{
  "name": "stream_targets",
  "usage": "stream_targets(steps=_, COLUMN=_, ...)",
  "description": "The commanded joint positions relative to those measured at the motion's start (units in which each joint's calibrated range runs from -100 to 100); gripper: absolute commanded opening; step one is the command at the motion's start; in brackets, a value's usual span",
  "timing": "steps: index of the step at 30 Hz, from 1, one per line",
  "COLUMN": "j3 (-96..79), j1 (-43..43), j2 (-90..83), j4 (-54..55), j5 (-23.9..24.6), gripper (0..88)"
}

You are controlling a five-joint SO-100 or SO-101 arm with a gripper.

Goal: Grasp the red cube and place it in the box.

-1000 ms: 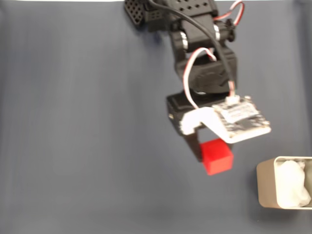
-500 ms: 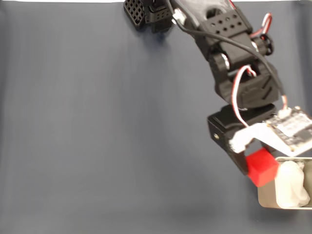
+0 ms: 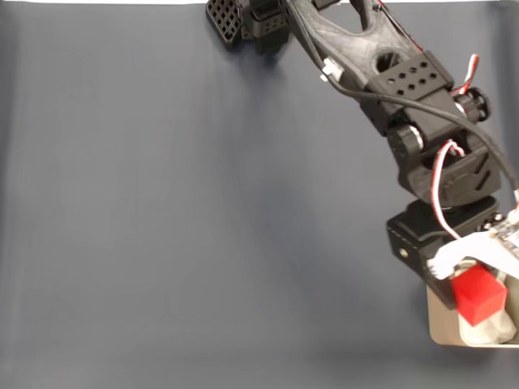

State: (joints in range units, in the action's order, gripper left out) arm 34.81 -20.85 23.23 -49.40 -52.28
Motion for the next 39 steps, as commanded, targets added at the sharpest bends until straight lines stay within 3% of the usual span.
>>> stream_targets(steps=1, j3=5.7, j1=-1.3, j2=1.4, j4=1.1, j5=0.4, gripper=12.8)
stream_targets(steps=39, j3=15.6, j1=-4.2, j2=13.7, j4=4.0, j5=1.9, gripper=12.6)
